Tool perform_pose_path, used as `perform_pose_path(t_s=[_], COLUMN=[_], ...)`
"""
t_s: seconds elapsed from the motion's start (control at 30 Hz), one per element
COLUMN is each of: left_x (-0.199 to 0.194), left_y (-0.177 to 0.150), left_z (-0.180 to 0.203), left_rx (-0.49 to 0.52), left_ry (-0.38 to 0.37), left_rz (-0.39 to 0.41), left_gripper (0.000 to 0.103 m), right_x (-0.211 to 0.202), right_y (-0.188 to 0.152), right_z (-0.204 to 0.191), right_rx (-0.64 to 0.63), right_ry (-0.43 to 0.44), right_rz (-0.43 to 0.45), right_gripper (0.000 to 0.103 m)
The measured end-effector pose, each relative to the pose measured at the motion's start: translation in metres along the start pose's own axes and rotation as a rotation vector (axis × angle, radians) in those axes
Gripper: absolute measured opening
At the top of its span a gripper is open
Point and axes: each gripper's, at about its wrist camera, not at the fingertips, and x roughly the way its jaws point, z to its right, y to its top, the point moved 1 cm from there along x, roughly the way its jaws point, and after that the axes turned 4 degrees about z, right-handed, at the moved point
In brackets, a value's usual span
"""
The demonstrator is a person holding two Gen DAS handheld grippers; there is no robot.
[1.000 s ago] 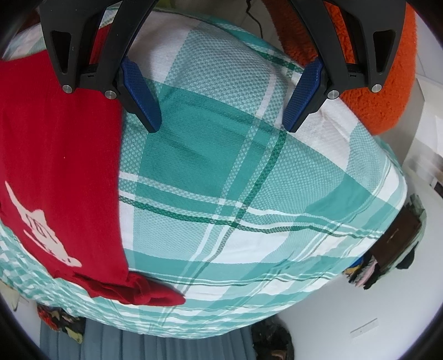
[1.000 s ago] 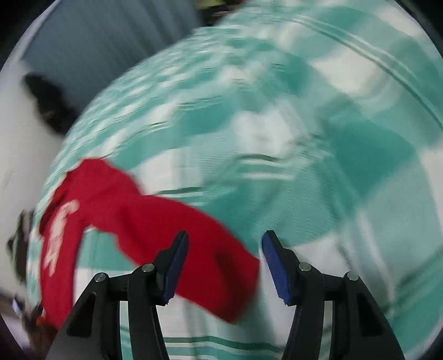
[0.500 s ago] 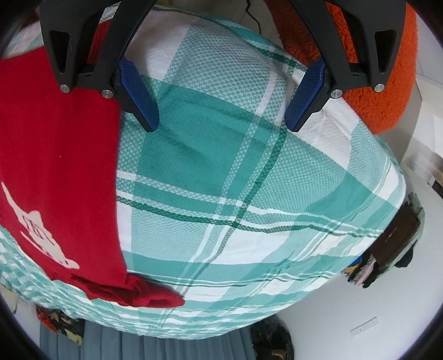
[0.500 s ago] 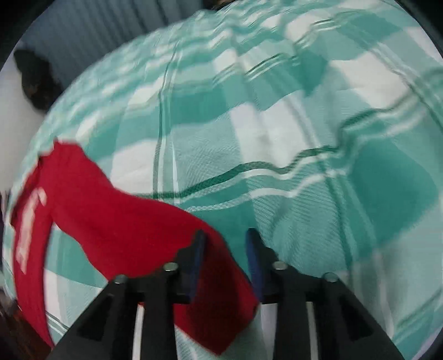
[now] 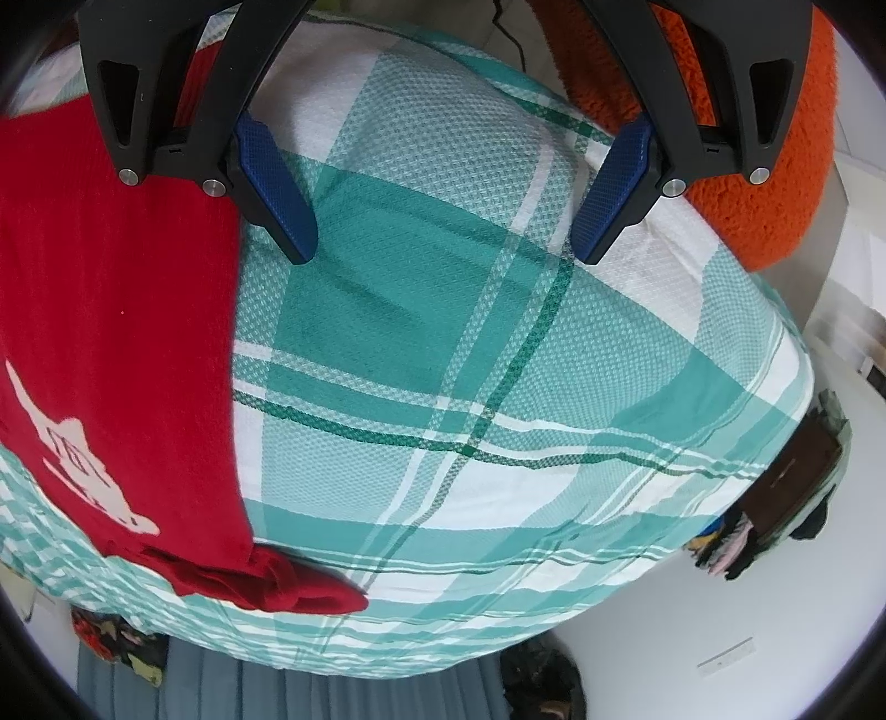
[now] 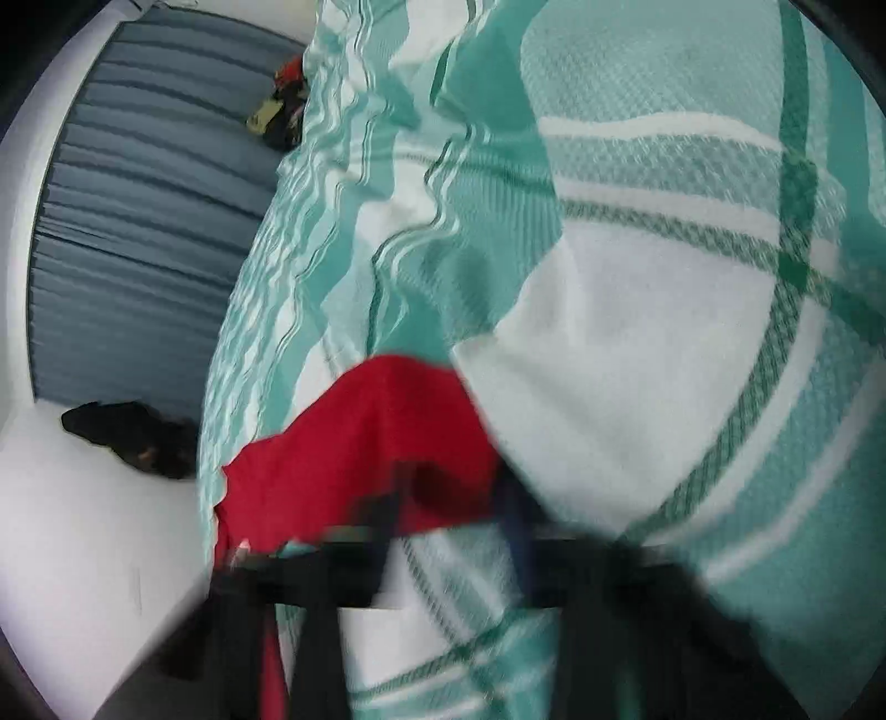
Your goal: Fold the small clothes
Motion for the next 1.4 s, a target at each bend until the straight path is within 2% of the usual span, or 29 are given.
perform_pose_path(t_s=[0.07,0.17,0.3,0.37,0.4,0.43,0.47,0.5,0.57,0.6,0.67,0.77,0.83,0.93,1.0,1.07,1.17,1.23,1.27,1.37,1.4], left_x=[-0.002,0.001,0.000,-0.002,-0.004,-0.008,-0.015,-0.024,-0.040,-0.045,-0.051,-0.048,-0.027,0.007,0.024,0.025,0.028,0.044,0.062,0.106,0.115], left_y=[-0.001,-0.001,-0.001,0.002,0.005,0.008,0.014,0.020,0.041,0.055,0.089,0.151,0.180,0.205,0.220,0.231,0.243,0.247,0.250,0.252,0.252], left_z=[-0.002,-0.001,0.001,-0.001,-0.002,-0.002,-0.001,0.001,0.012,0.020,0.042,0.090,0.124,0.161,0.190,0.222,0.270,0.295,0.307,0.315,0.314], left_rx=[0.001,-0.007,0.004,0.013,0.025,0.042,0.071,0.098,0.163,0.196,0.266,0.412,0.525,0.625,0.678,0.713,0.739,0.734,0.723,0.654,0.636], left_ry=[-0.007,-0.007,0.001,-0.009,-0.011,-0.008,0.000,-0.001,-0.057,-0.090,-0.150,-0.199,-0.206,-0.144,-0.153,-0.187,-0.258,-0.245,-0.209,-0.096,-0.080], left_rz=[-0.005,-0.010,-0.005,-0.024,-0.039,-0.042,-0.030,-0.003,0.059,0.082,0.130,0.212,0.203,0.186,0.150,0.151,0.128,0.084,0.038,-0.047,-0.063], left_gripper=[0.094,0.095,0.095,0.095,0.095,0.095,0.095,0.095,0.095,0.095,0.095,0.095,0.093,0.073,0.068,0.069,0.084,0.086,0.086,0.077,0.060], right_x=[-0.013,-0.021,-0.012,-0.011,-0.014,-0.019,-0.029,-0.043,-0.078,-0.091,-0.110,-0.112,-0.098,-0.066,-0.057,-0.052,-0.036,-0.031,-0.028,-0.023,-0.021], right_y=[-0.001,0.001,0.000,-0.003,-0.005,-0.007,-0.010,-0.012,-0.027,-0.035,-0.056,-0.091,-0.121,-0.142,-0.146,-0.148,-0.150,-0.151,-0.151,-0.156,-0.158], right_z=[-0.008,-0.011,-0.022,-0.030,-0.035,-0.035,-0.042,-0.050,-0.068,-0.077,-0.095,-0.115,-0.123,-0.134,-0.141,-0.141,-0.138,-0.136,-0.135,-0.137,-0.138], right_rx=[-0.038,-0.131,-0.218,-0.263,-0.284,-0.295,-0.323,-0.366,-0.470,-0.502,-0.541,-0.563,-0.570,-0.625,-0.678,-0.698,-0.694,-0.693,-0.696,-0.716,-0.724], right_ry=[-0.044,-0.215,-0.287,-0.296,-0.295,-0.299,-0.320,-0.357,-0.449,-0.456,-0.380,-0.244,-0.158,-0.128,-0.104,-0.104,-0.109,-0.106,-0.103,-0.095,-0.093], right_rz=[0.048,0.069,0.065,0.067,0.065,0.071,0.102,0.157,0.298,0.350,0.418,0.428,0.391,0.251,0.224,0.208,0.145,0.127,0.122,0.097,0.087], right_gripper=[0.006,0.005,0.009,0.023,0.037,0.045,0.060,0.069,0.076,0.079,0.082,0.084,0.084,0.084,0.084,0.084,0.084,0.084,0.084,0.084,0.084])
